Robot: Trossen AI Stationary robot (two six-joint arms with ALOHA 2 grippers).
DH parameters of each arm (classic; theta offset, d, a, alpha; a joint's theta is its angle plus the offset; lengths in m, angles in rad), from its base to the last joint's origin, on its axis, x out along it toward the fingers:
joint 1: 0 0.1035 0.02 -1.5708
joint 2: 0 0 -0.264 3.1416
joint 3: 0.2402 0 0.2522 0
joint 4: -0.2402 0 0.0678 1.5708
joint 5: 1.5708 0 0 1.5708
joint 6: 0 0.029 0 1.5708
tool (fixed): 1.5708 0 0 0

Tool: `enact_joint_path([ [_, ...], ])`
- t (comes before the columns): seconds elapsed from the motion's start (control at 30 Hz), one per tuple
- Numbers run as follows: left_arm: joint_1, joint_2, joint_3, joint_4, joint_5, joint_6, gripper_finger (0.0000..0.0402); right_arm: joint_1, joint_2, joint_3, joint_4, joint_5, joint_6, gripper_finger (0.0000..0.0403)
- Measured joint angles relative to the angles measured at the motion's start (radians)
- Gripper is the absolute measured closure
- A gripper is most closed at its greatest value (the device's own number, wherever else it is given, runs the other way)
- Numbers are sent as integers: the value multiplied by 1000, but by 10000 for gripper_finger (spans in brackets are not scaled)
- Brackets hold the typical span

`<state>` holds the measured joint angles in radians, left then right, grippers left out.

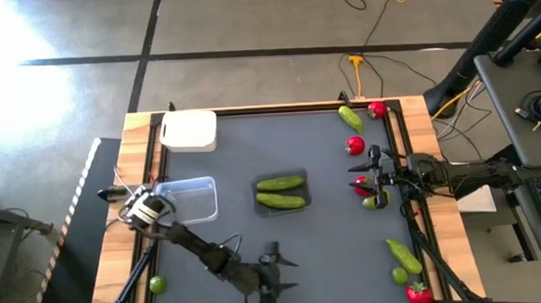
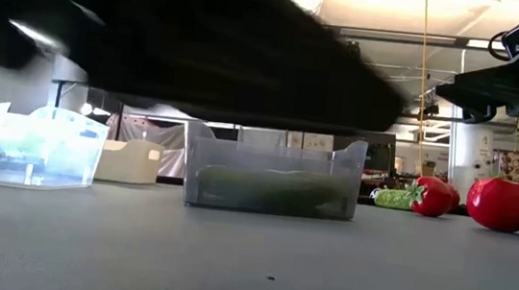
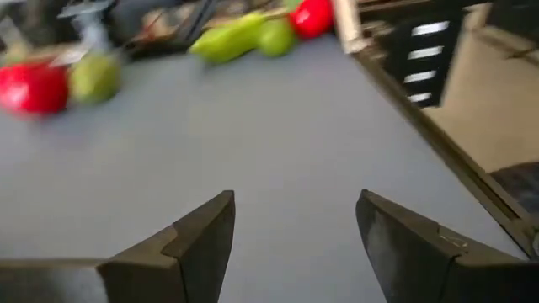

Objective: Sort produce into baskets
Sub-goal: Put the green cucumber into the black bin

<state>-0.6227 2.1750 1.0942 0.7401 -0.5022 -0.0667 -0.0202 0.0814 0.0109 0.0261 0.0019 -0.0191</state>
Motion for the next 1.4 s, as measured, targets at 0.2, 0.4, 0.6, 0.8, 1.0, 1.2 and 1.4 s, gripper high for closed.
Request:
enact_joint_path([
  [0.2,105,100,-26,288,416,84,171,0,0,0,0,0,0,207],
  [0.4,199,167,-28,371,550,84,171,0,0,0,4,1,-43,207],
  [0.6,233,169,-33,337,386,115,176,0,0,0,63,-2,143,207],
  [0.8,229,168,-32,328,209,155,188,4,0,0,262,-3,386,207],
  [1.0,226,198,-20,391,153,110,192,60,84,0,520,-12,445,207],
  [1.2,223,271,55,435,31,107,192,122,311,1,747,78,434,207],
  [1.4,224,410,218,569,-43,100,192,222,650,80,760,69,641,207],
])
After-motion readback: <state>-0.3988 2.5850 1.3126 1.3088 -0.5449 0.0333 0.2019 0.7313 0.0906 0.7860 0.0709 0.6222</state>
